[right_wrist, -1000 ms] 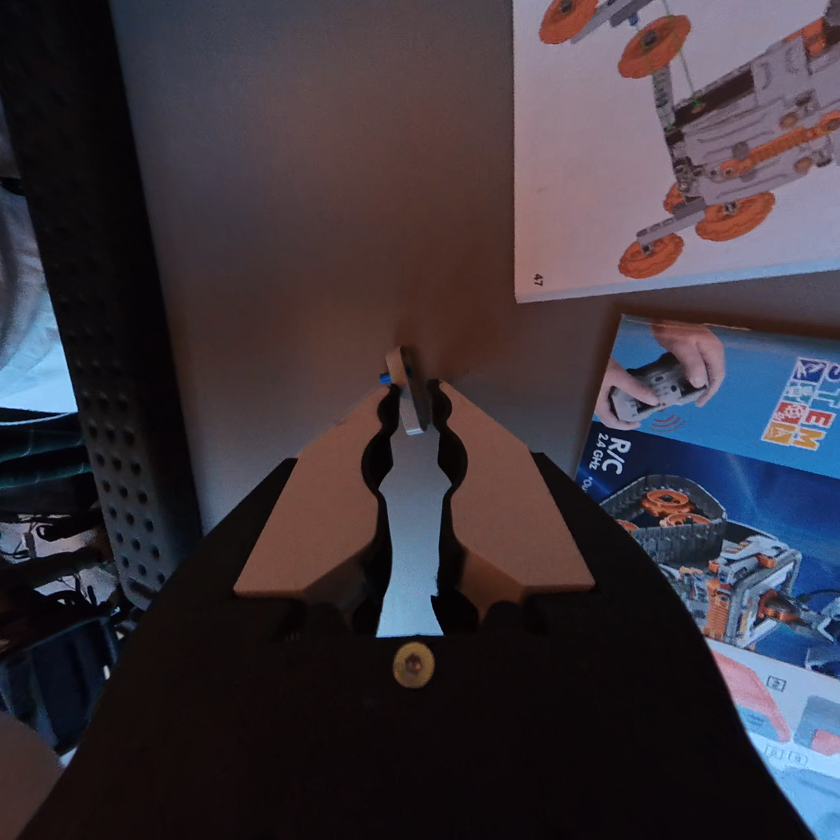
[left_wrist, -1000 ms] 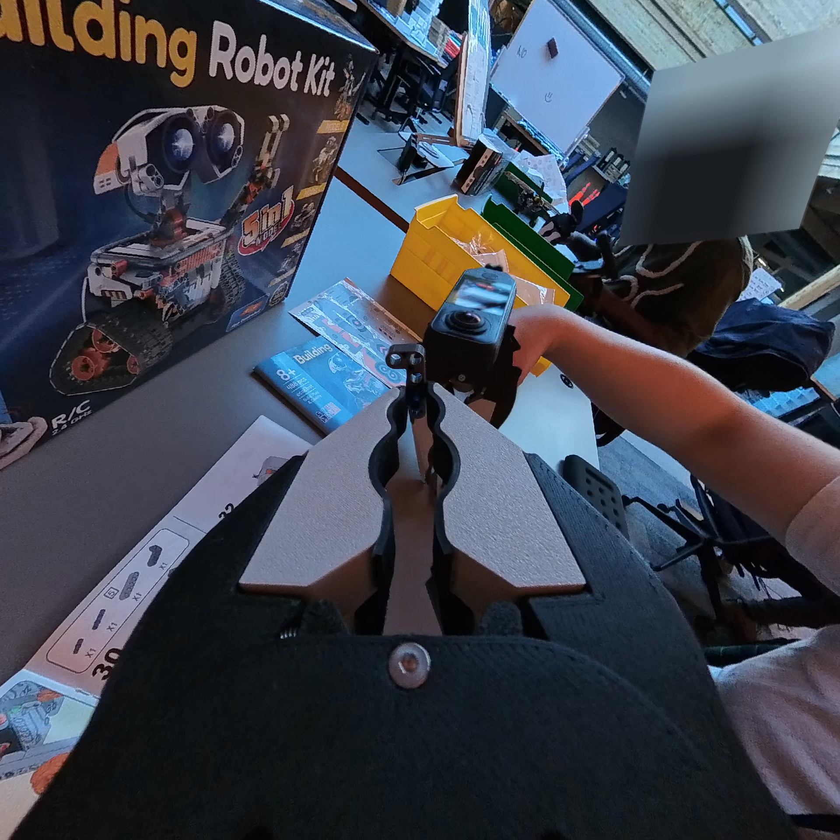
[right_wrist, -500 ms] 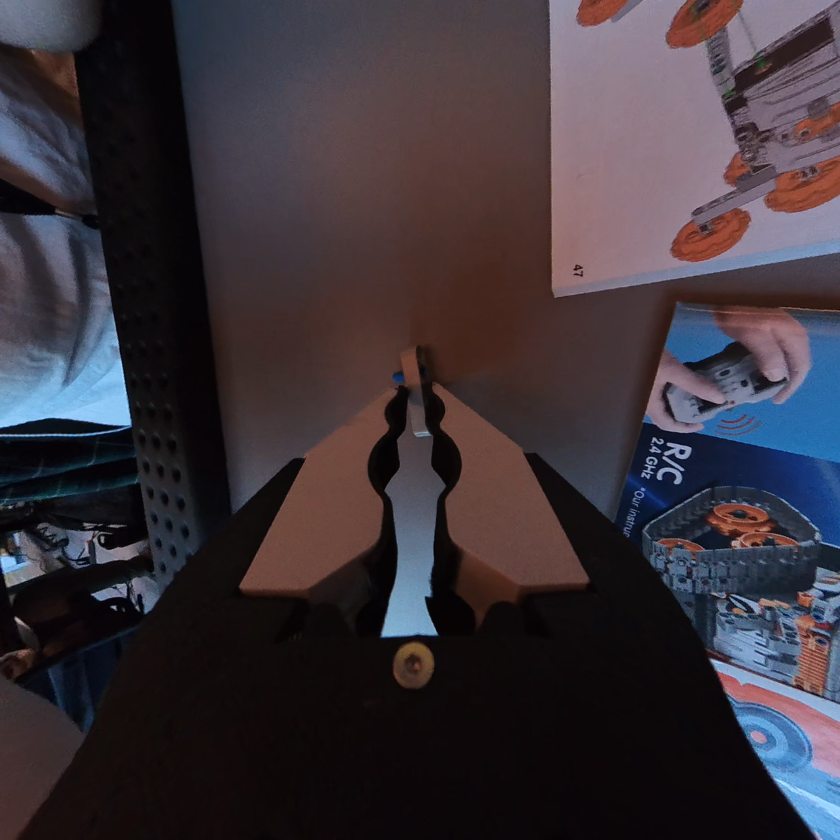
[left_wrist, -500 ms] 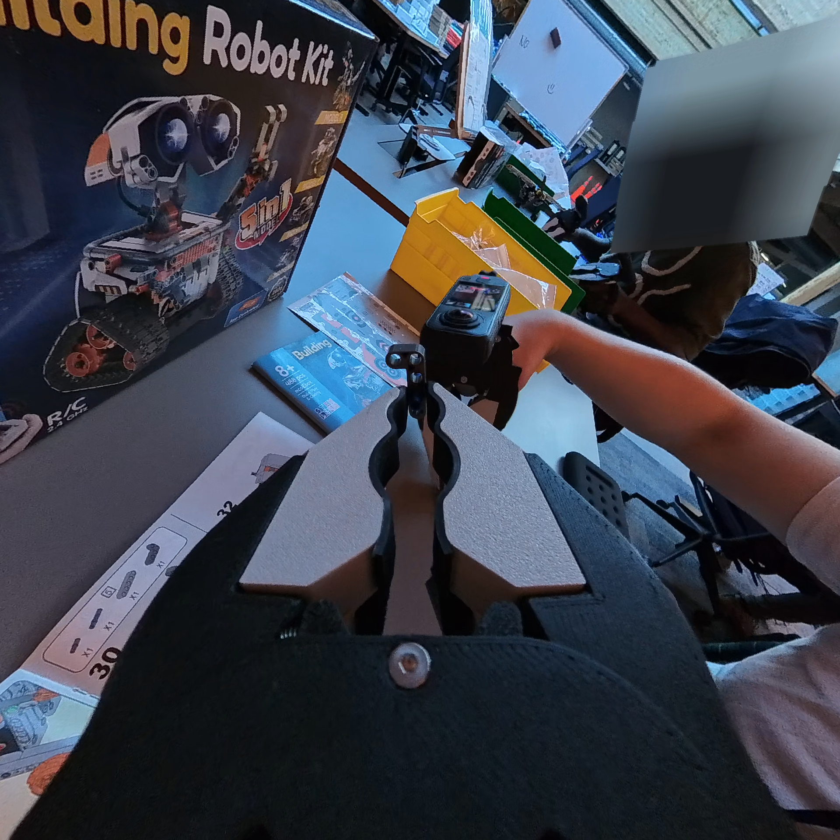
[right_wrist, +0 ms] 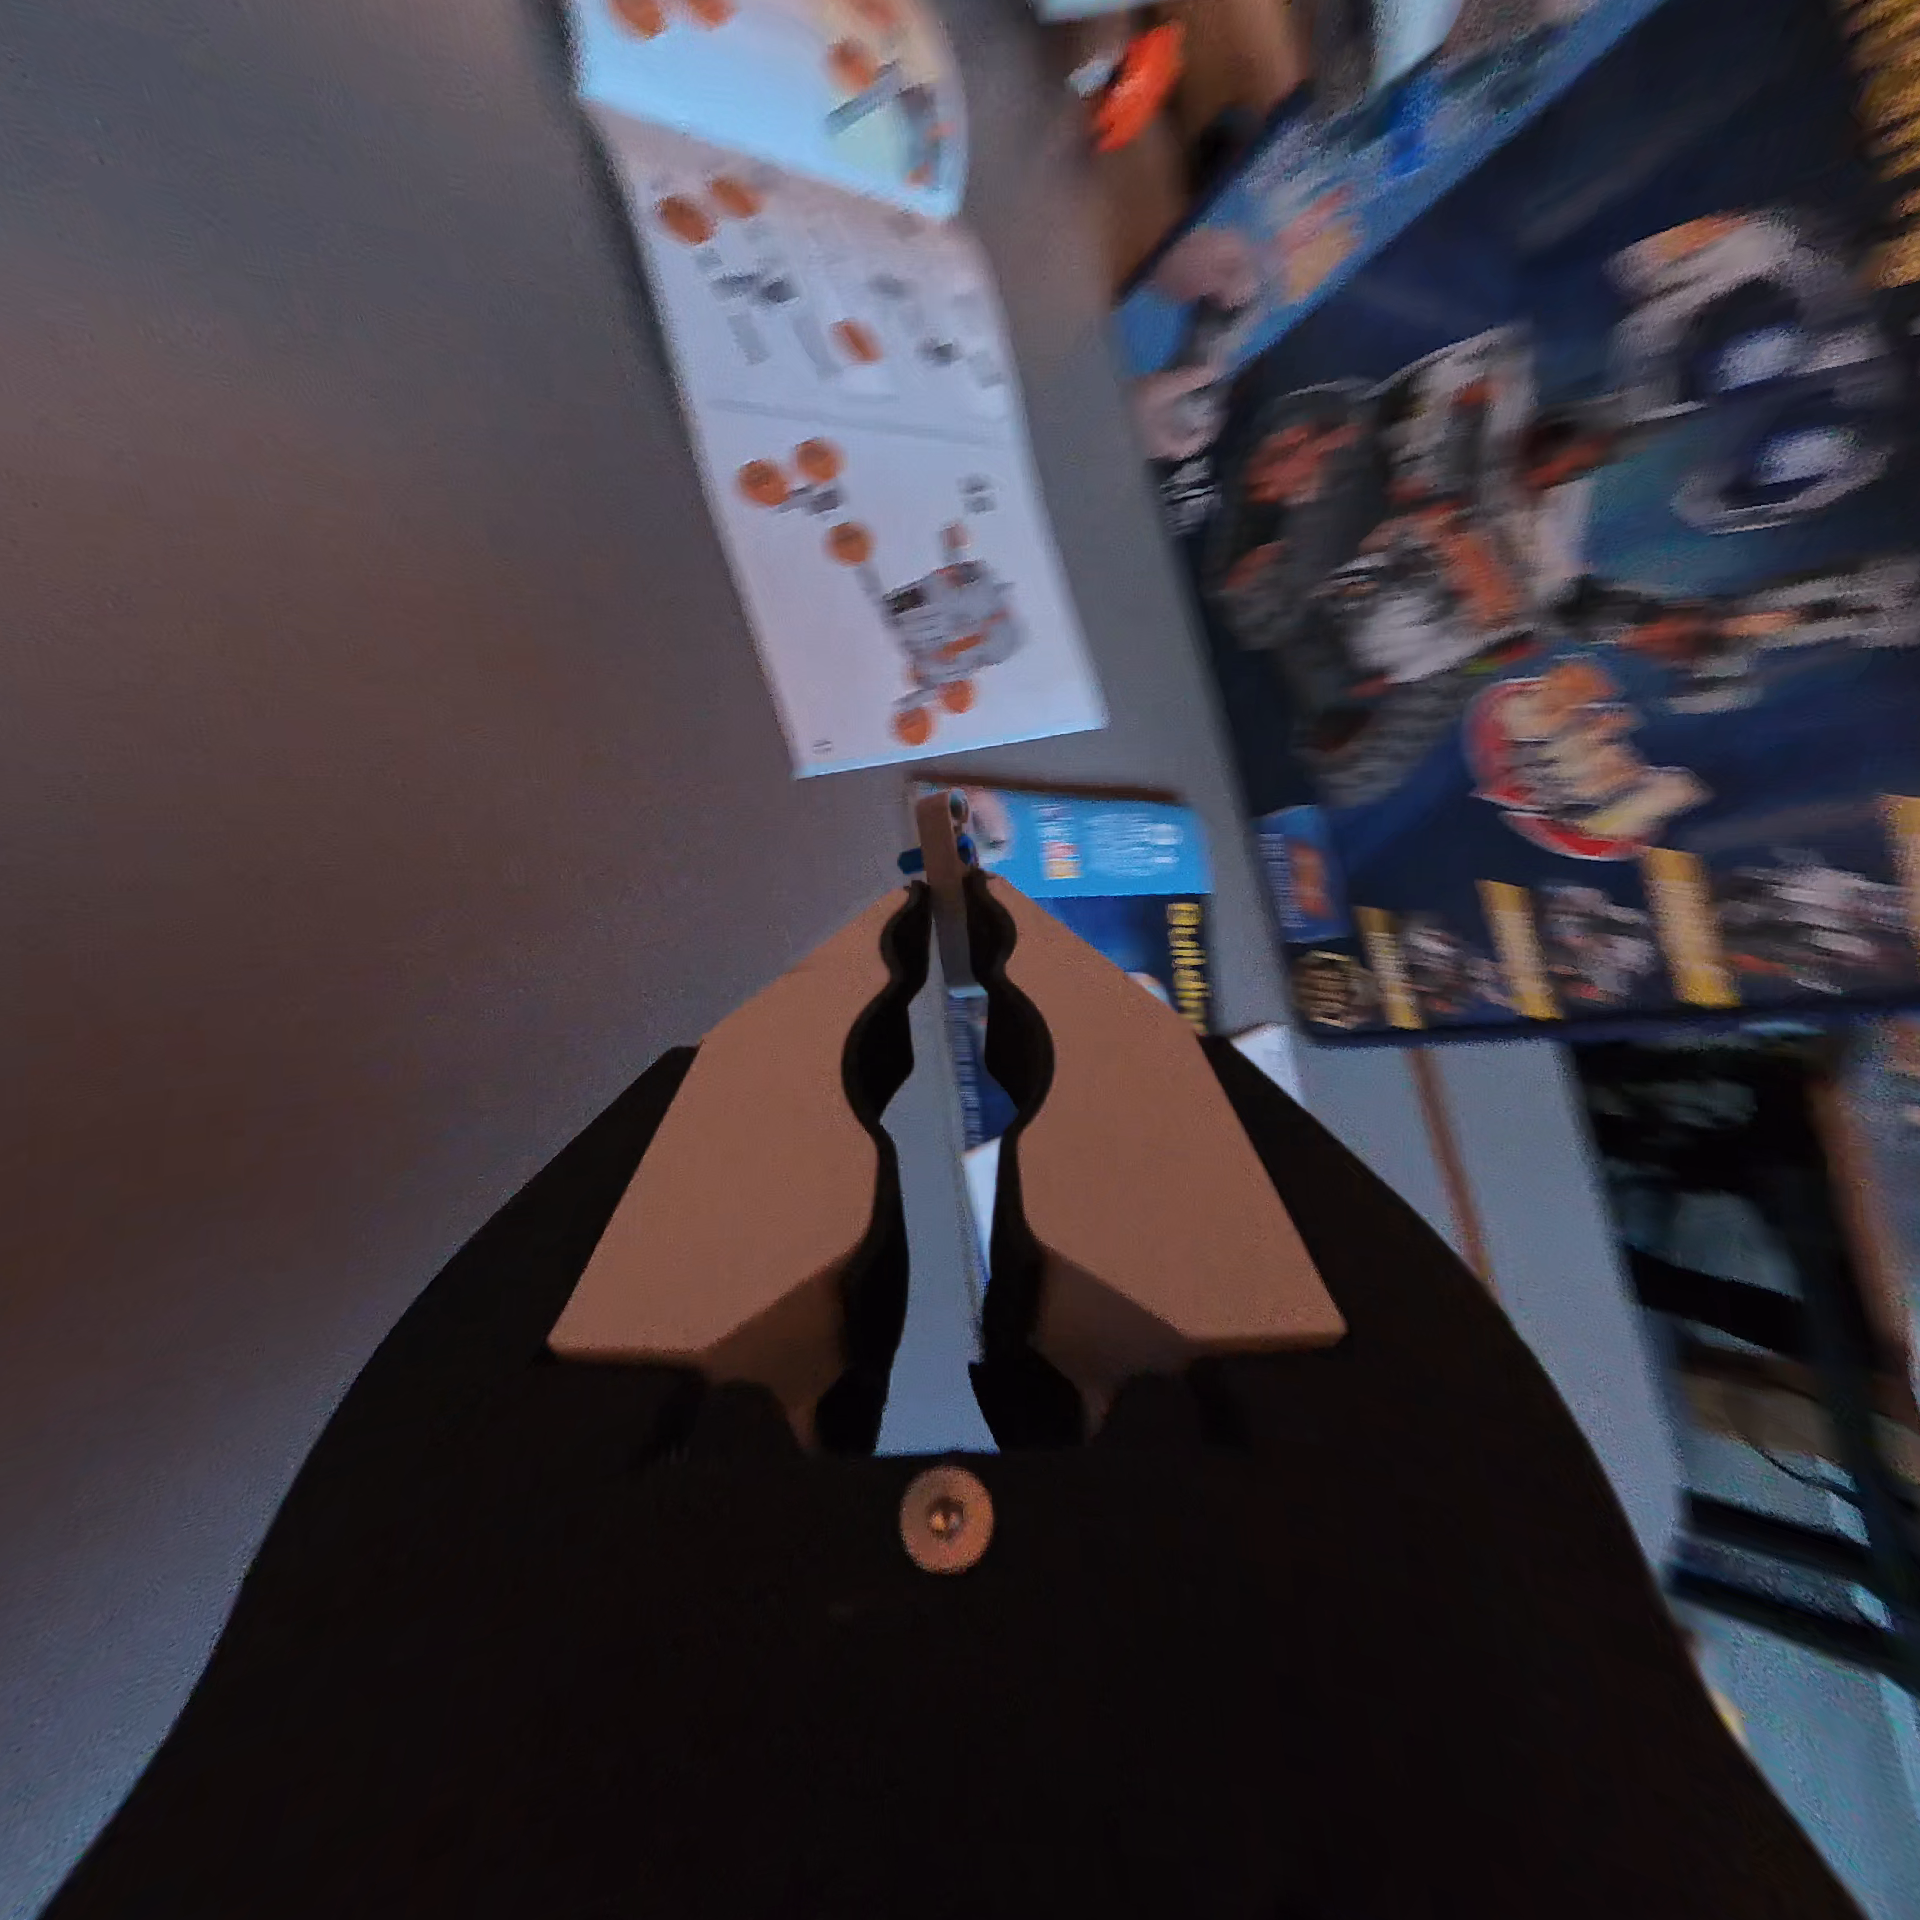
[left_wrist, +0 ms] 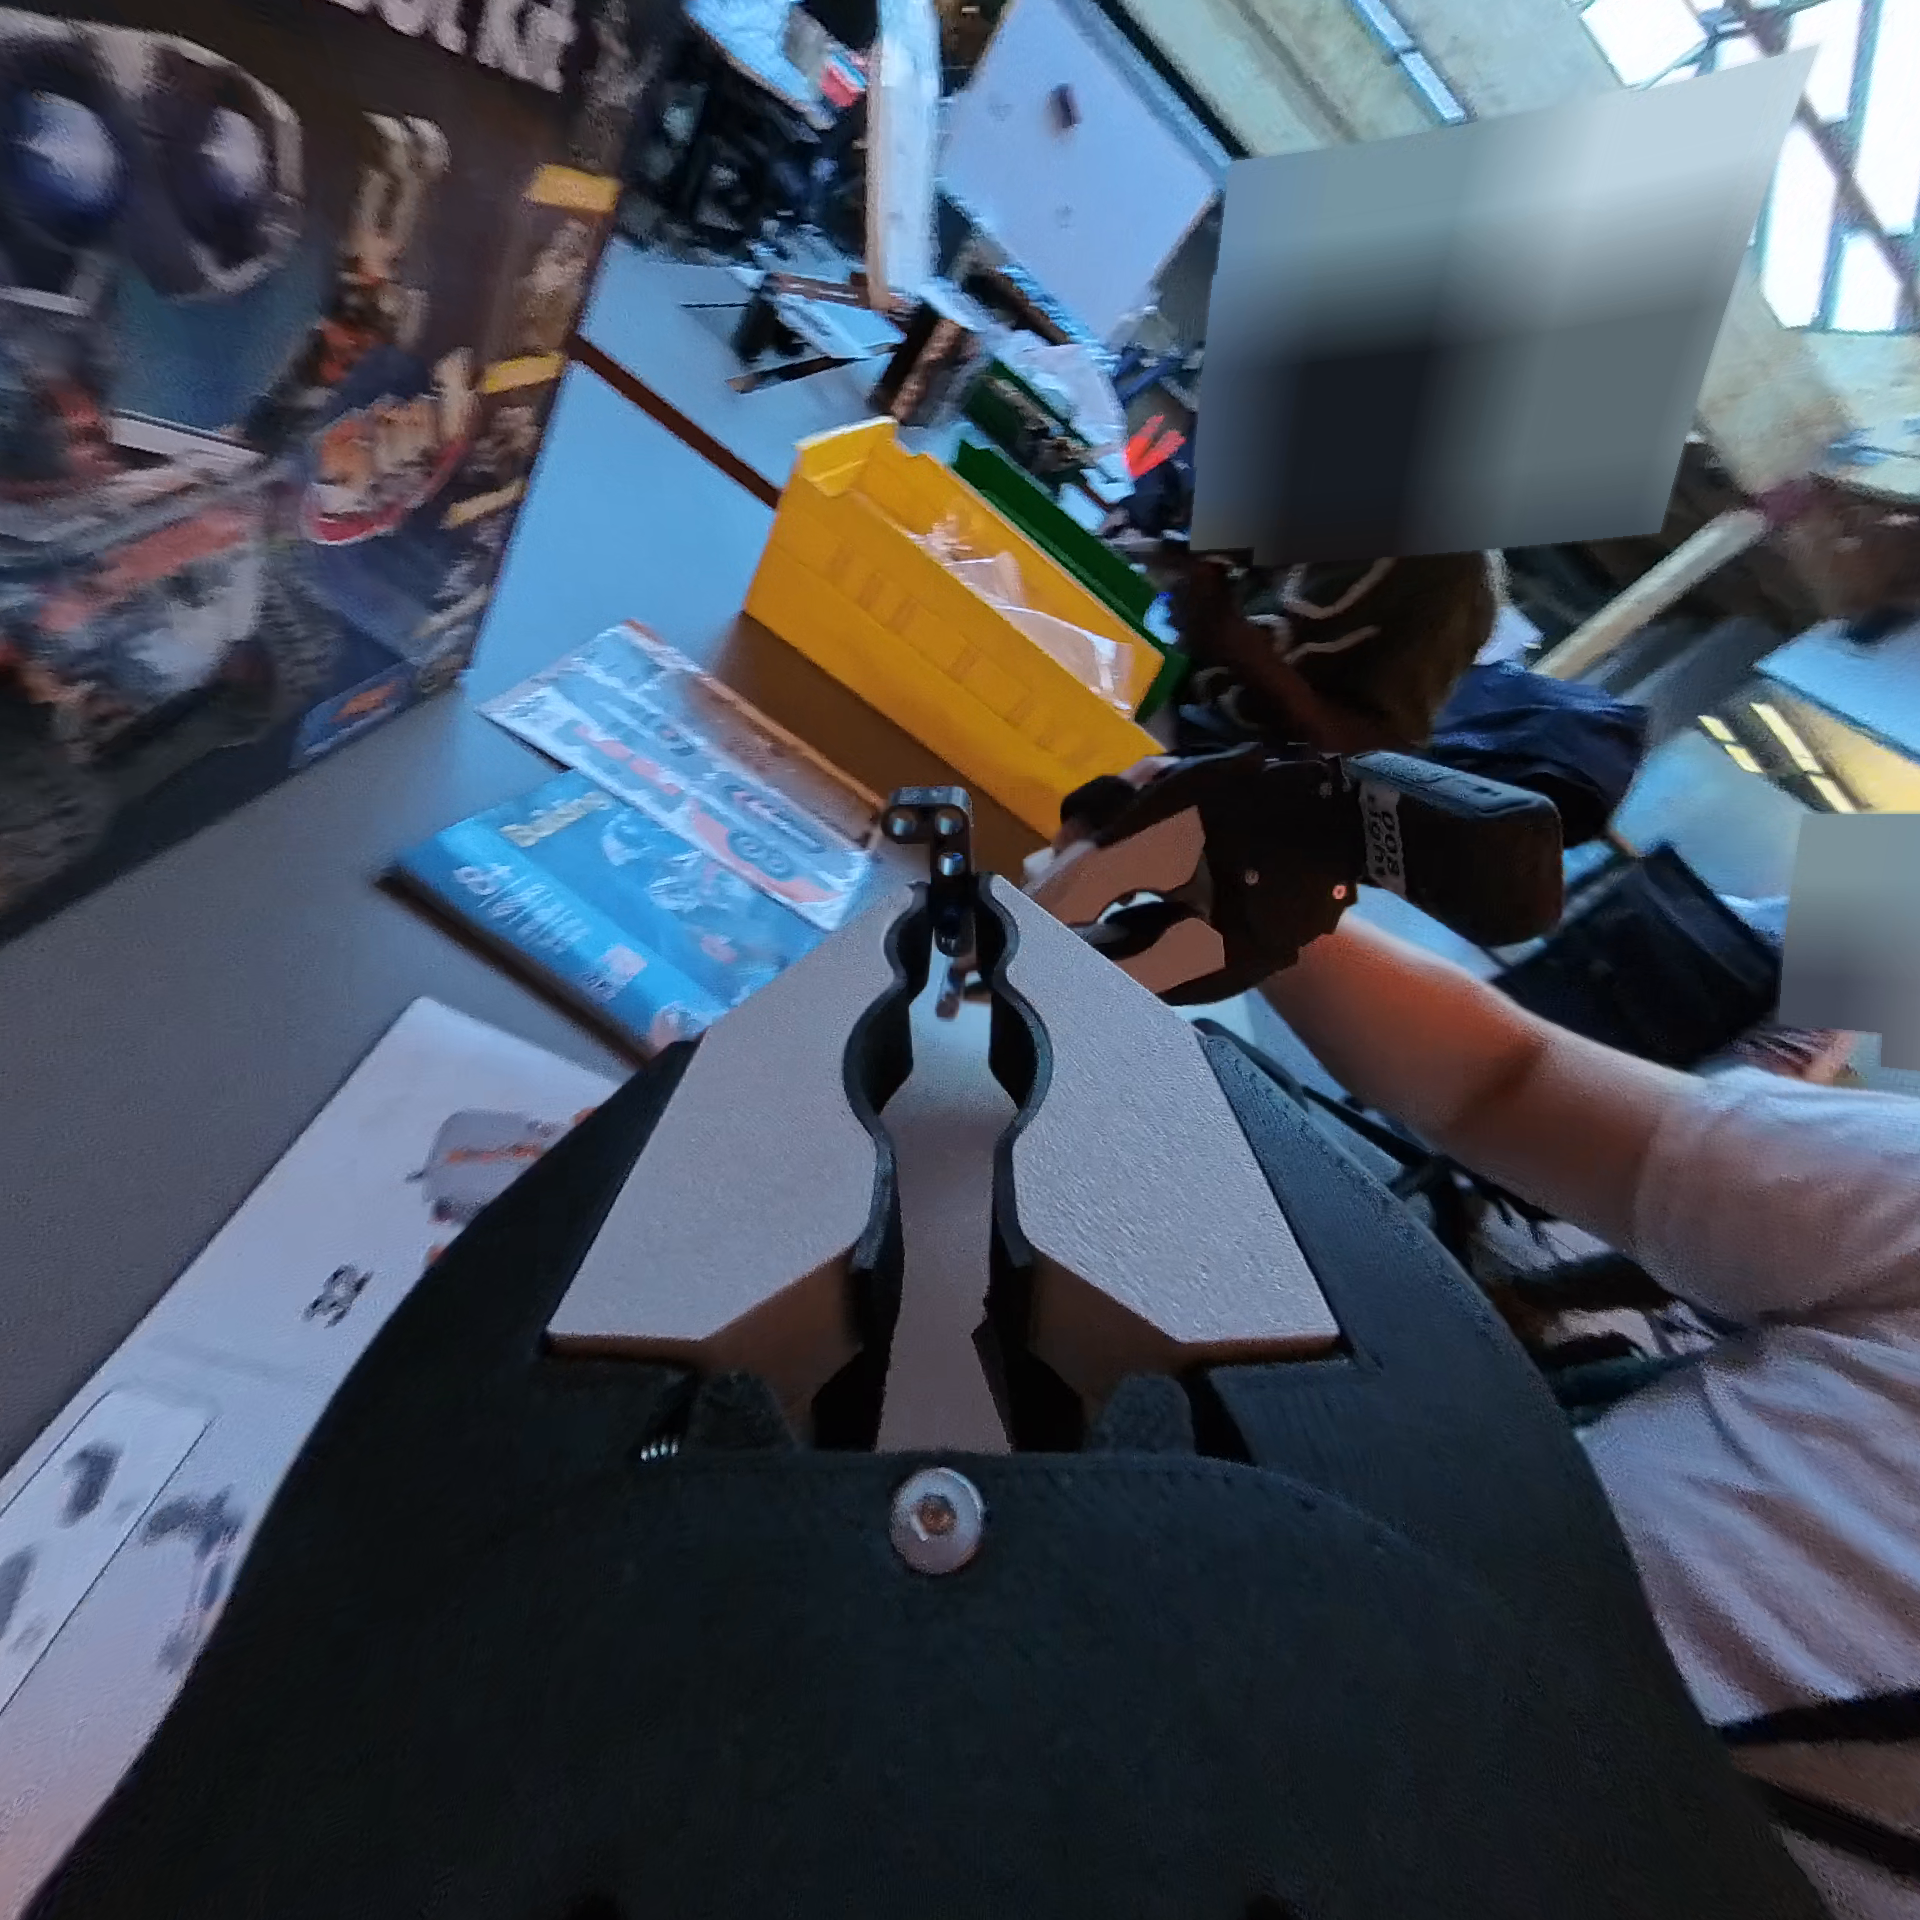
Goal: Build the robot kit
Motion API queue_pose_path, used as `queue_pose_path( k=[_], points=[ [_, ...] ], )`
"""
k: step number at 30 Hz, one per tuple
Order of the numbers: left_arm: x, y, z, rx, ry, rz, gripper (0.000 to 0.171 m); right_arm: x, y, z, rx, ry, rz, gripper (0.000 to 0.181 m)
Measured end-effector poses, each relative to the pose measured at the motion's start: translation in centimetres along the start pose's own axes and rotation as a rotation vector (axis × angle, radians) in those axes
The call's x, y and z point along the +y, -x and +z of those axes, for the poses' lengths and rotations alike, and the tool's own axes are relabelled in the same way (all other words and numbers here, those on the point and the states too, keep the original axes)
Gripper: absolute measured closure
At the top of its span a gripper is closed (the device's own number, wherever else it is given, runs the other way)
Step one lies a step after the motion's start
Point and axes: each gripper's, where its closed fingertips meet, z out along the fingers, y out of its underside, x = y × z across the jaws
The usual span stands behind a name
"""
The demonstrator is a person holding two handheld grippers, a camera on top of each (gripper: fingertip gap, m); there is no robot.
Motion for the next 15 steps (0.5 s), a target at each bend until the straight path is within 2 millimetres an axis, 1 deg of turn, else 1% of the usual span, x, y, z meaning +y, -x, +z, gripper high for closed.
queue_pose_path(
  k=[2, 4, 6, 9, 11, 15],
  points=[
    [0.2, -0.6, 0.9, 0.06, -0.01, 0.049, 0.167, -1.0, -1.6, -1.4, 0.141, -0.04, 0.022, 0.175],
    [0.9, -1.2, 1.8, 0.083, 0.009, 0.152, 0.167, -1.6, -3.0, -2.2, 0.226, -0.067, 0.096, 0.175],
    [1.4, -1.9, 2.5, 0.083, 0.026, 0.271, 0.167, -2.6, -3.8, -2.6, 0.267, -0.117, 0.186, 0.175],
    [1.0, -3.0, 3.0, 0.091, -0.014, 0.371, 0.167, -4.0, -4.6, -3.4, 0.321, -0.191, 0.277, 0.175],
    [0.7, -3.6, 2.9, 0.122, -0.049, 0.386, 0.167, -4.9, -5.0, -3.8, 0.351, -0.231, 0.31, 0.175],
    [0.3, -3.5, 2.4, 0.173, -0.084, 0.305, 0.167, -6.6, -5.8, -3.4, 0.338, -0.318, 0.434, 0.175]
  ],
)
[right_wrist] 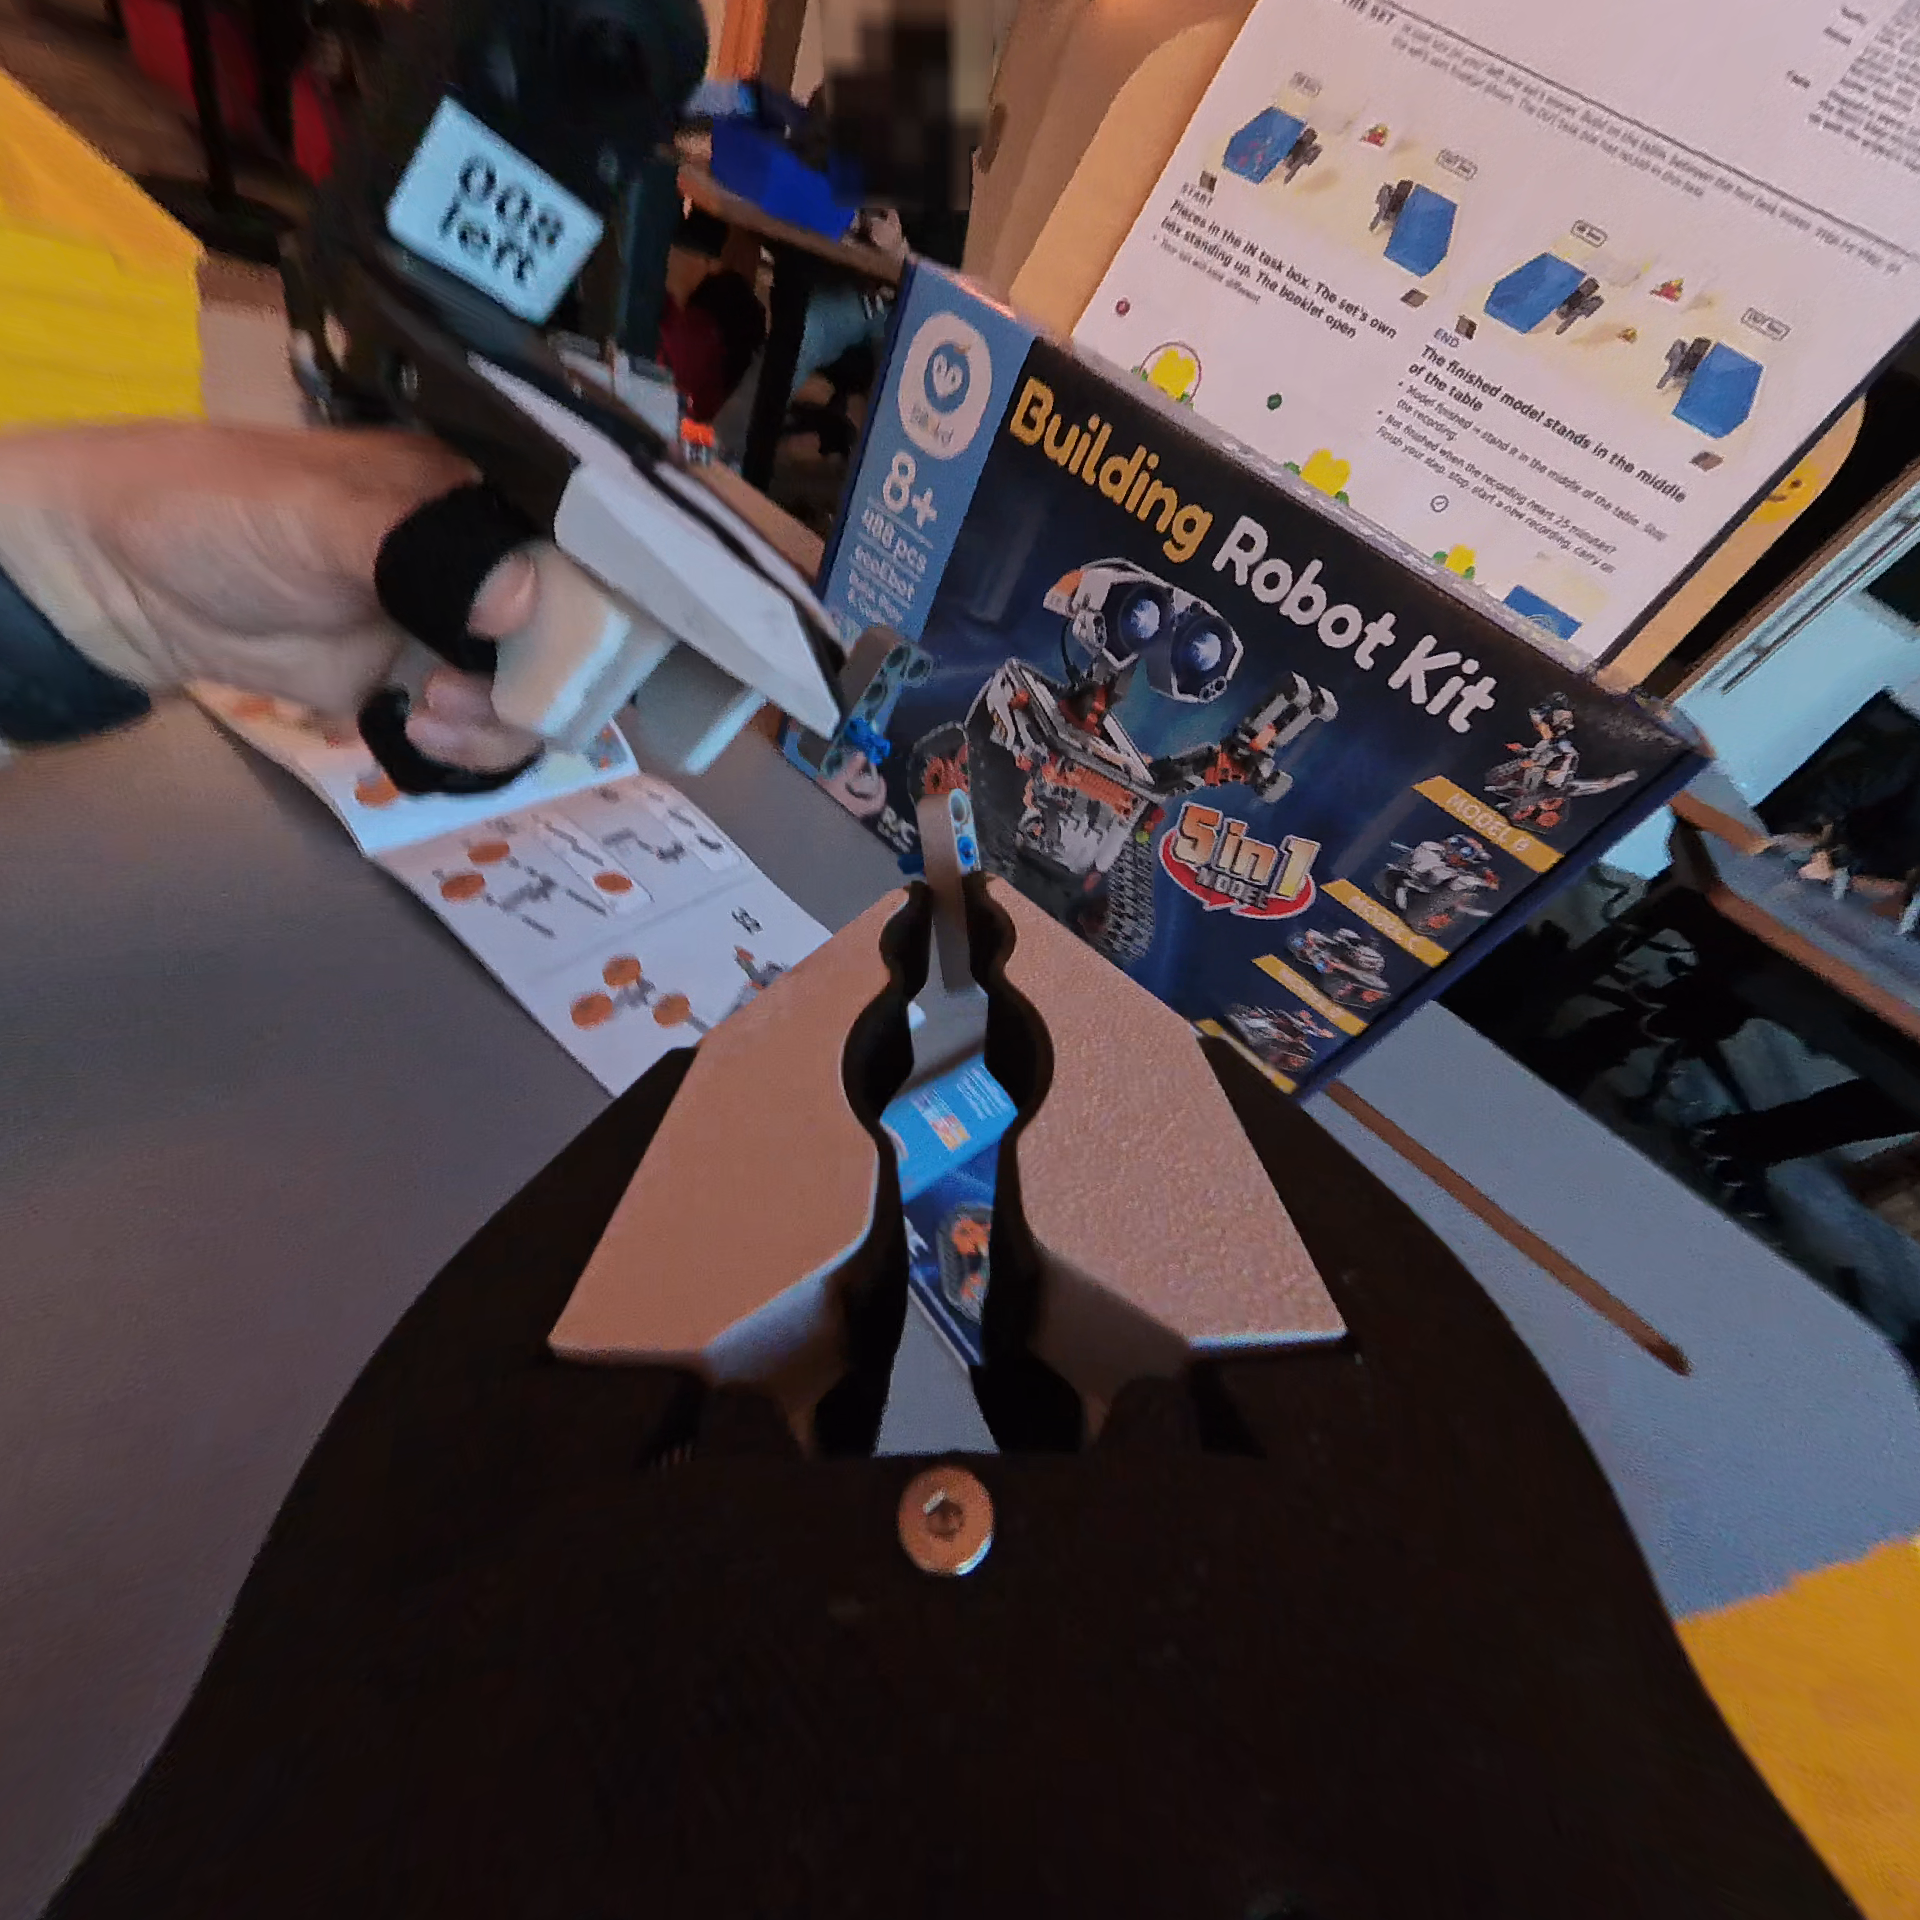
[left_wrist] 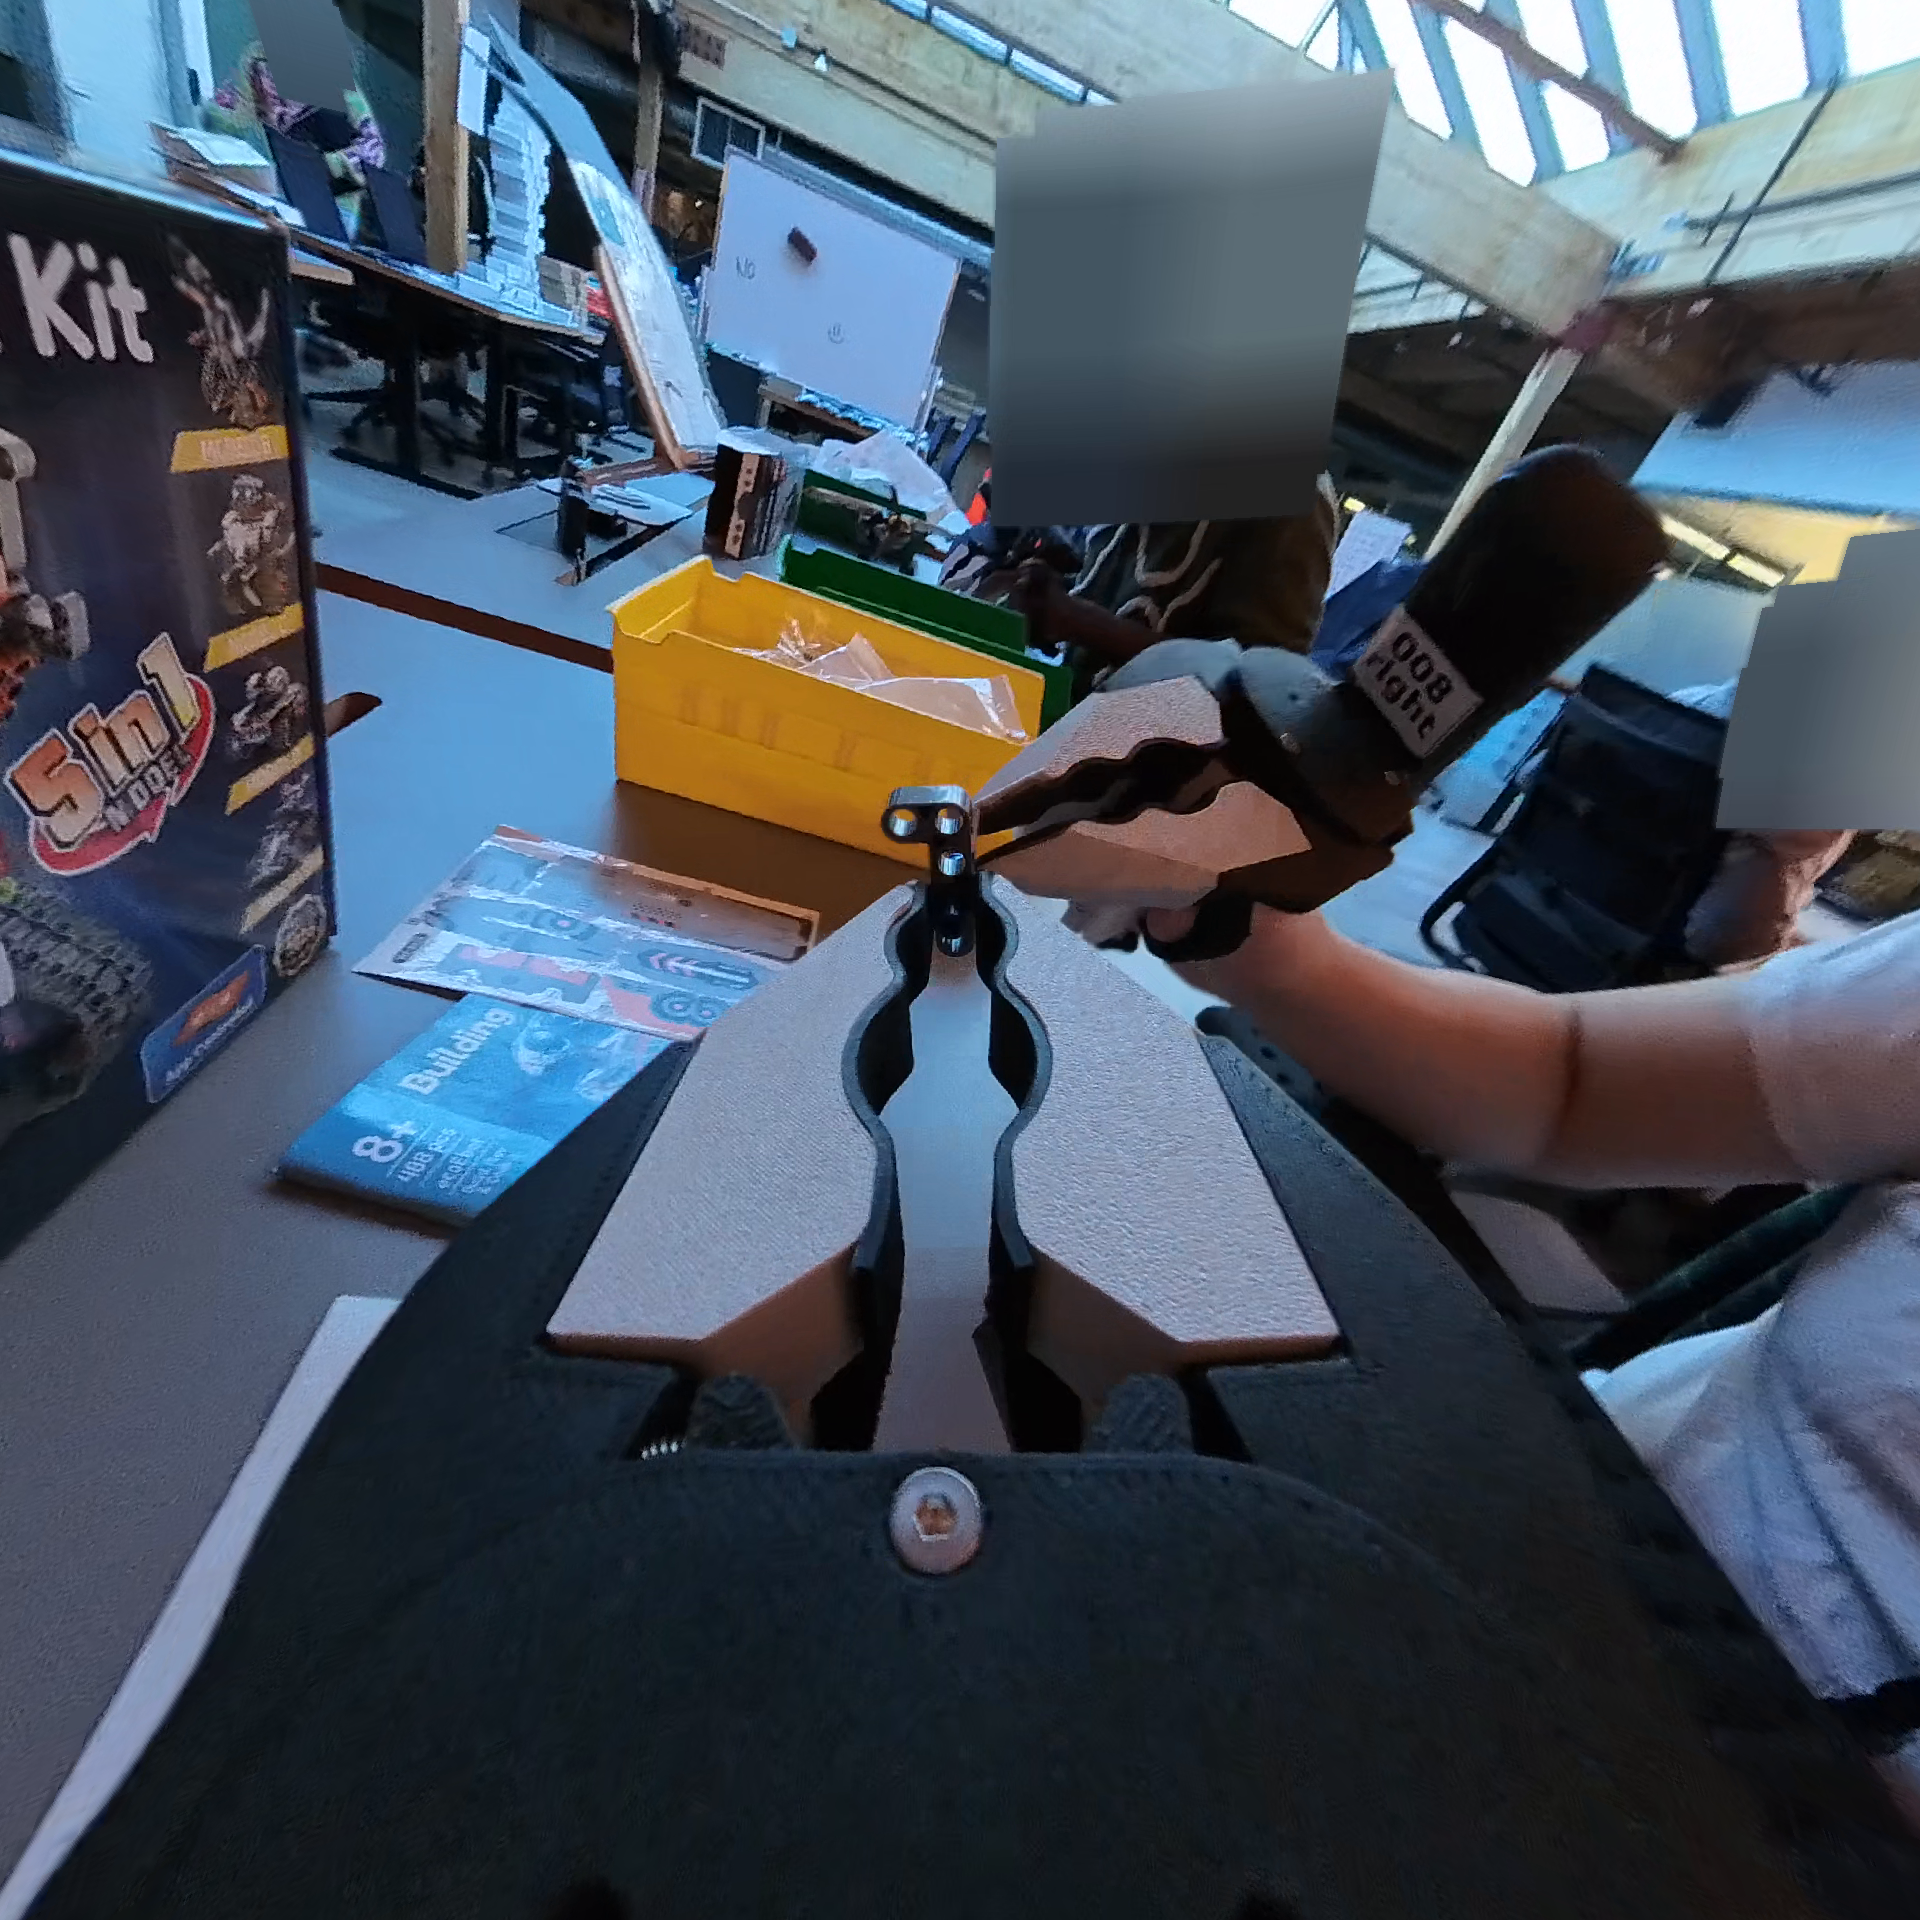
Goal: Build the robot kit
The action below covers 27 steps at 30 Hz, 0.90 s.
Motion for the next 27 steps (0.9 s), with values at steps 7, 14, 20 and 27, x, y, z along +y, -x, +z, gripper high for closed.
queue_pose_path(
  k=[7, 14, 20, 27],
  points=[
    [-1.9, 1.5, -1.6, -0.029, -0.151, -0.115, 0.167, -2.3, 0.1, 3.1, -0.01, -0.079, 0.261, 0.175],
    [-2.5, 2.7, -2.4, -0.062, -0.219, -0.162, 0.168, -2.1, 0.3, 4.8, -0.02, -0.114, 0.44, 0.175],
    [-1.9, 3.4, -1.9, -0.088, -0.19, -0.188, 0.168, -1.4, -0.1, 5.2, -0.023, -0.117, 0.531, 0.176],
    [-0.9, 4.3, -1.5, -0.139, -0.158, -0.223, 0.167, -0.6, -0.3, 5.7, -0.014, -0.112, 0.575, 0.176]
  ],
)
